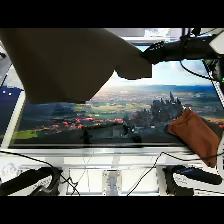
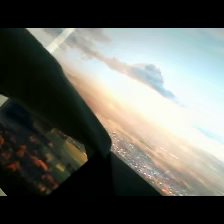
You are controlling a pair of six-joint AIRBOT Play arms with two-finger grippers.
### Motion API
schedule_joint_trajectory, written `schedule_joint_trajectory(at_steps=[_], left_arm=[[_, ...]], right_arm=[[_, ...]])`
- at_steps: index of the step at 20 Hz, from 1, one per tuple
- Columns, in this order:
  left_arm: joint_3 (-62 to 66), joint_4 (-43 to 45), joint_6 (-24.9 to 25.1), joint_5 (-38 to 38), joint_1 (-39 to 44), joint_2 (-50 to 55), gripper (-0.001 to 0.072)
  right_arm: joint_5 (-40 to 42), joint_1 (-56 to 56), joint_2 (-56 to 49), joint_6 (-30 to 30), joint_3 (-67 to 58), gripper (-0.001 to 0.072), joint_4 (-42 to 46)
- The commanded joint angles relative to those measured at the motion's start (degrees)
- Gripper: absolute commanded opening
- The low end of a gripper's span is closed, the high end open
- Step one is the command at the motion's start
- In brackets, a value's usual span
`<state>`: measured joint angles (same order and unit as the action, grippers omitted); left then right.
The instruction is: Fold the shirts.
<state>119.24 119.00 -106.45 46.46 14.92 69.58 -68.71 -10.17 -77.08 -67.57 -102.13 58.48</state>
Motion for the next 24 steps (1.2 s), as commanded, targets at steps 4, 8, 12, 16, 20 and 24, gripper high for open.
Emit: schedule_joint_trajectory(at_steps=[4,8,12,16,20,24], left_arm=[[-4.02,-49.86,21.07,-0.81,-0.92,2.21,0.0013],[-4.22,-76.28,31.41,16.17,1.44,10.56,0.0015],[-4.24,-77.7,31.47,21.44,11.06,20.2,0.0032],[-4.22,-81.02,39.23,18.93,16.33,24.17,0.064],[-2.89,-73.09,34.69,14.62,10.64,23.98,0.064],[-2.97,-60.02,24.9,25.51,1.44,24.0,0.064]], right_arm=[[-2.89,1.27,-2.97,-4.9,-0.02,0.0015,25.94],[-3.72,6.97,-2.97,-6.47,2.78,0.0017,27.74],[-2.12,11.34,-2.97,-12.52,6.71,0.0211,27.67],[-2.78,13.2,-2.89,-13.94,6.99,0.047,27.91],[-5.53,13.05,-2.97,-11.74,9.07,0.0483,12.57],[-5.03,12.98,-3.43,-11.72,19.8,0.0483,5.95]])
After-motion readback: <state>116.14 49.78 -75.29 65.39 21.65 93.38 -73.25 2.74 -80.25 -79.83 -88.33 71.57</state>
